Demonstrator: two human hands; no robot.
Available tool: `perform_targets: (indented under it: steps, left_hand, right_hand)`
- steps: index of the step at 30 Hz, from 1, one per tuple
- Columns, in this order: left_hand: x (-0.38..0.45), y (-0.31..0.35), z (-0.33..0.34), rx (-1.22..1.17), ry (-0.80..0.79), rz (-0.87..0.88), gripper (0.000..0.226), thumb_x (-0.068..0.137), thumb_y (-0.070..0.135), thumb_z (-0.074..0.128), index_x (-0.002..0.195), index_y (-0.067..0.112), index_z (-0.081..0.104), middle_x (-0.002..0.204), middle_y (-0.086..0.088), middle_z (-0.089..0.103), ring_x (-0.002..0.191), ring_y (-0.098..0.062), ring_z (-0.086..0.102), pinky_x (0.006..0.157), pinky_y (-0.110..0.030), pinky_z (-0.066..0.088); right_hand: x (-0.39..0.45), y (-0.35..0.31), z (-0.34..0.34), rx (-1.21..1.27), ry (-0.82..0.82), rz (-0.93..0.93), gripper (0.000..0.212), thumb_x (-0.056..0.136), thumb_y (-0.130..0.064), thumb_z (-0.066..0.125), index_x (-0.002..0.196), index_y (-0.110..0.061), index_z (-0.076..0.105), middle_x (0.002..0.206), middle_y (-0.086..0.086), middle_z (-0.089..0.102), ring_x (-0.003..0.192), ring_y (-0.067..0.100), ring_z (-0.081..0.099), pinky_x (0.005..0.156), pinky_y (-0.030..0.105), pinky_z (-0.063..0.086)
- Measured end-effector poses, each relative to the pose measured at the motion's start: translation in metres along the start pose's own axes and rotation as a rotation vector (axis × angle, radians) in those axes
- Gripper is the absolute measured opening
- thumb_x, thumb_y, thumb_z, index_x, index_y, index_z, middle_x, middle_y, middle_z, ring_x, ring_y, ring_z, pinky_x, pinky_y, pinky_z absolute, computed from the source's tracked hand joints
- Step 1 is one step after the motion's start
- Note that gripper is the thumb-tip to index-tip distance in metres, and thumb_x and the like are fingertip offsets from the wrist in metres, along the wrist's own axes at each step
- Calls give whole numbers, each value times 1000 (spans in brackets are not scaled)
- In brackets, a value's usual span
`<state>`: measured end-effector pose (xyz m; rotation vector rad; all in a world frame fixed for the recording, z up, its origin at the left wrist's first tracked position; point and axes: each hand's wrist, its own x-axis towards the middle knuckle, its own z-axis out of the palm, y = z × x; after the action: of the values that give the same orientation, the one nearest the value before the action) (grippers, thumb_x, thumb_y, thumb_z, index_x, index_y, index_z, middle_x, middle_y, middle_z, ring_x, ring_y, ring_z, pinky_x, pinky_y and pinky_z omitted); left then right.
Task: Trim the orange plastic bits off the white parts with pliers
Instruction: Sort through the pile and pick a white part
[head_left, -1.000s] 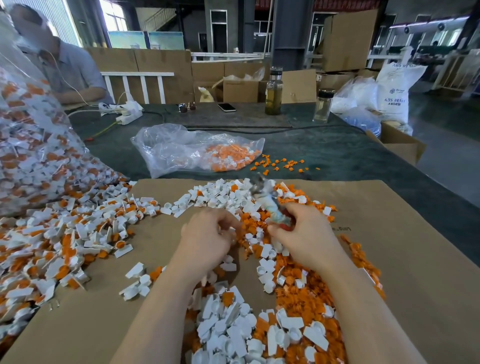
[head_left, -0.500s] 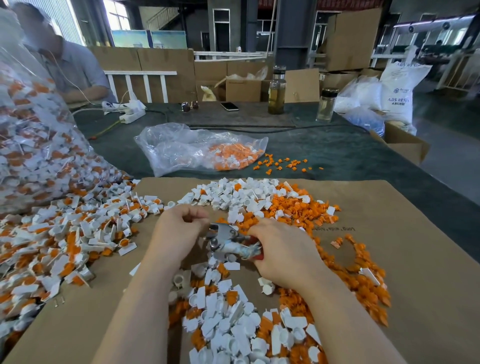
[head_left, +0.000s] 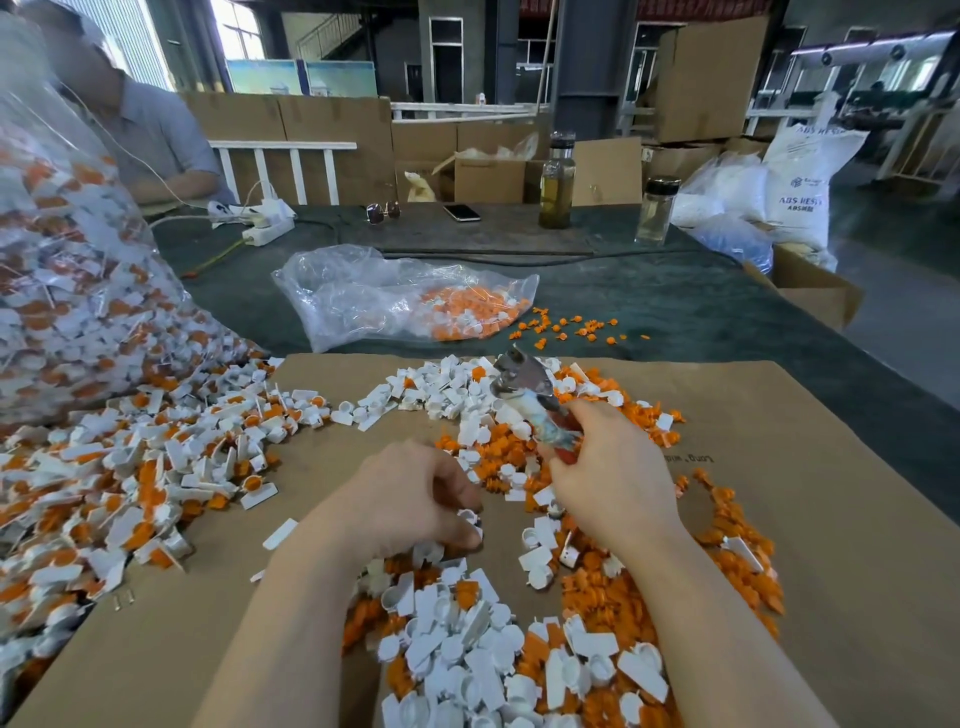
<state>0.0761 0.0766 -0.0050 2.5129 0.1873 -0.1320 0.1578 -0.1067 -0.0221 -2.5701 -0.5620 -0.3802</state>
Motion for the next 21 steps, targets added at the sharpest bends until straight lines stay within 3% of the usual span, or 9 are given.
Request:
perform_targets:
  steps: [3, 6, 10, 13, 15, 17, 21]
  left_hand:
    - [1, 1, 2, 36, 8, 16, 20, 68, 37, 88, 82, 31, 75, 87, 18, 57, 78, 0, 58, 65, -19, 44]
    - [3, 4, 6, -33, 54, 22, 19, 72, 36, 86, 79, 29, 69, 84, 12, 62, 73, -3, 59, 60, -18, 44]
    - [5, 13, 9, -464, 208, -28, 15, 83, 29, 79, 89, 26, 66, 81, 4, 73, 60, -7, 64, 52, -22, 52]
    - [9, 25, 16, -821, 335, -34, 17, 83, 20, 79, 94, 18, 65, 90, -4, 76, 81, -20, 73, 78, -37, 59]
    - [10, 34, 20, -1123, 358, -19, 18, 82, 9, 78, 95, 9, 66, 87, -12, 76, 85, -25, 75, 85, -39, 58]
    - [9, 40, 23, -1297, 382, -30, 19, 80, 7, 77, 97, 8, 69, 86, -11, 77, 83, -24, 76, 80, -33, 61]
    - [8, 48, 27, -1374, 415, -73, 20, 81, 11, 76, 100, 15, 76, 84, -6, 78, 75, -18, 75, 65, -22, 59]
  right_hand:
    - [-1, -1, -1, 7, 5, 16, 33, 86, -36, 66, 116, -25, 58, 109, -8, 59, 79, 4, 45, 58, 19, 42]
    - [-1, -2, -1, 24, 27, 8, 34, 86, -33, 67, 117, -24, 59, 110, -9, 57, 77, 3, 45, 52, 12, 33]
    - [-2, -4, -4, 96, 95, 13, 34, 85, -27, 69, 118, -21, 62, 109, -8, 55, 79, 4, 46, 54, 9, 31]
    - [-2, -5, -7, 221, 170, 22, 22, 84, -20, 68, 106, -20, 64, 99, -7, 59, 80, 7, 53, 57, 13, 34]
    - [-2, -6, -9, 331, 213, 32, 16, 85, -19, 69, 100, -20, 64, 91, -7, 60, 76, 7, 55, 57, 16, 35]
    - [-2, -6, -10, 450, 230, 64, 12, 87, -25, 69, 96, -26, 61, 85, -10, 62, 73, 6, 58, 56, 17, 37]
    - [-3, -10, -12, 667, 259, 121, 11, 87, -34, 68, 90, -35, 58, 71, -16, 62, 69, -4, 59, 52, 11, 41]
